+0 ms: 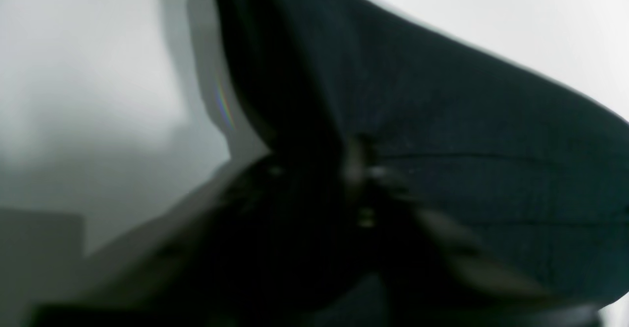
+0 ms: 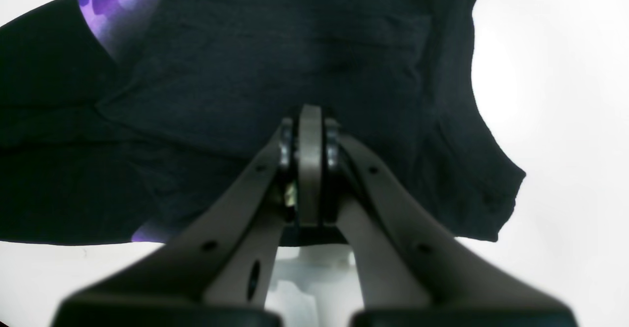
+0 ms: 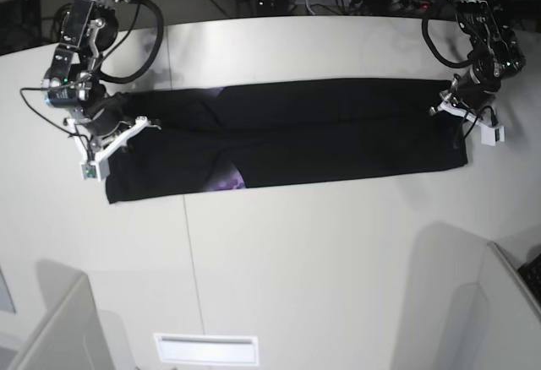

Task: Fold the T-shirt properly
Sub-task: 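Lift the strip end with the left gripper and fold it toward the right gripper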

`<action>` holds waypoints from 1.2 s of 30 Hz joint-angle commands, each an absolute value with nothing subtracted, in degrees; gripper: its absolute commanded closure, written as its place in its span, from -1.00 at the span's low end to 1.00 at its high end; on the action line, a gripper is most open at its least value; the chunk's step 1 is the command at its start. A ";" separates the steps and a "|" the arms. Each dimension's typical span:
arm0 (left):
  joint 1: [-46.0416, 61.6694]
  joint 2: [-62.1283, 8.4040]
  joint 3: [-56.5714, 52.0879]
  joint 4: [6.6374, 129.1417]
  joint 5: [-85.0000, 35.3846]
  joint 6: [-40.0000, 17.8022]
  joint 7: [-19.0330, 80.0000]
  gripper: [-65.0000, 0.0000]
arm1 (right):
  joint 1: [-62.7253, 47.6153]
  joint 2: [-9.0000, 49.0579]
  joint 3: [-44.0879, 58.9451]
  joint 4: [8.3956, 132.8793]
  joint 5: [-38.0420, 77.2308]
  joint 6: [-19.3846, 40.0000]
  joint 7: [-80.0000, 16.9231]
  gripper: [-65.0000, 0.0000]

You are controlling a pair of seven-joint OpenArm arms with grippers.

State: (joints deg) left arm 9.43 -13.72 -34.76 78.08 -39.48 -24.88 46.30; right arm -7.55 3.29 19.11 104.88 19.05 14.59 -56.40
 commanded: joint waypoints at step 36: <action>19.21 -7.43 -24.22 109.32 -16.22 -24.40 42.86 1.00 | -7.25 1.63 19.74 105.71 19.56 14.99 -55.16 1.00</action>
State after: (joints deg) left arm 19.22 -7.27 -24.16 108.07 -15.97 -24.08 43.99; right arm -7.99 1.21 19.40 104.88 19.07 14.61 -56.21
